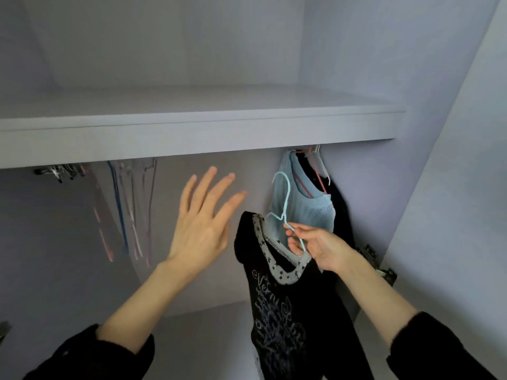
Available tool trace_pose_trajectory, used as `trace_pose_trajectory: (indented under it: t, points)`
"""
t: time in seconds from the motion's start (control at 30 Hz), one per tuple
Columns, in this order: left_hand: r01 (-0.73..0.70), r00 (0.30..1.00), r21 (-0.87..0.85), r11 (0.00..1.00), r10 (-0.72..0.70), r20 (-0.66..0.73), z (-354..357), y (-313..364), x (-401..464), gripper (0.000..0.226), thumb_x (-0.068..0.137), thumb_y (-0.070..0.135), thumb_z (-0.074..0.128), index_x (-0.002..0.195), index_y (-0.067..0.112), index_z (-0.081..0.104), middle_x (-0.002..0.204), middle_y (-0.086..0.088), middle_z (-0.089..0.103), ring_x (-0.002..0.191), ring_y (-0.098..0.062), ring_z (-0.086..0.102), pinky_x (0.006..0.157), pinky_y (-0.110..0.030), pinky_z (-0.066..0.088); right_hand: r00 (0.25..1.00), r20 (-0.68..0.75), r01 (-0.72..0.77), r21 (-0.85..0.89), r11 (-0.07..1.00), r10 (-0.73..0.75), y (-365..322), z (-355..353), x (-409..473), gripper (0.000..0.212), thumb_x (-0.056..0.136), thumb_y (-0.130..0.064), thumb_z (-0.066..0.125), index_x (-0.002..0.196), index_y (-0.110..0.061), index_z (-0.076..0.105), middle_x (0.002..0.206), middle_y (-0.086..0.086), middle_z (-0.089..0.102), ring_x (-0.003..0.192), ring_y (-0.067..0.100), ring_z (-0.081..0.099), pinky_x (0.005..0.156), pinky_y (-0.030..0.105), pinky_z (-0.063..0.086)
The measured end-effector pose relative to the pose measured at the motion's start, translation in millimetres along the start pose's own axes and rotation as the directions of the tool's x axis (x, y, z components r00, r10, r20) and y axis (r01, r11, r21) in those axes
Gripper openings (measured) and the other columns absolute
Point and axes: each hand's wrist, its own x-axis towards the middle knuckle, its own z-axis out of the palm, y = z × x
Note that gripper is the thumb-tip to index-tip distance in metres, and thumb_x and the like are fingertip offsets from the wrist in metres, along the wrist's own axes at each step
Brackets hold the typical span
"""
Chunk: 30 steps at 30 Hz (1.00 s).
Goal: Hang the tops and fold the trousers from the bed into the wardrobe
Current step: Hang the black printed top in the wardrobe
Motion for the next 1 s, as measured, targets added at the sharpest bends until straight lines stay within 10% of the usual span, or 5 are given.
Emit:
trace_pose_trajectory:
  t: [0.2, 1.0]
  points:
    - [0.048, 0.995, 0.288, 0.956, -0.07, 0.067, 7.8, -15.6, 35.1, 0.071, 0.084, 0.013, 0.05, 0.147, 0.016, 0.017, 0.154, -0.011, 0.011, 0.143, -0.029, -0.014, 0.107, -0.065, -0.004, 0.986, -0.11, 0.144, 0.21, 0.967, -0.123, -26.2, -4.2, 29.5, 0.037, 0.096, -0.004, 0.047, 0.133, -0.005, 0.047, 0.101, 0.009, 0.064, 0.085, 0.02, 0.065, 0.059, 0.024, 0.057]
    - [0.058, 0.996, 0.464, 0.884, -0.086, 0.038, 24.3, -34.5, 35.7, 0.103, 0.066, -0.001, 0.056, 0.15, 0.014, 0.0, 0.156, -0.01, -0.015, 0.142, -0.037, -0.014, 0.105, -0.069, -0.004, 0.881, -0.425, 0.254, 0.056, 0.965, -0.207, -92.2, -10.0, 150.8, 0.032, 0.099, -0.008, 0.044, 0.131, -0.004, 0.048, 0.122, 0.017, 0.061, 0.07, 0.019, 0.062, 0.057, 0.023, 0.054]
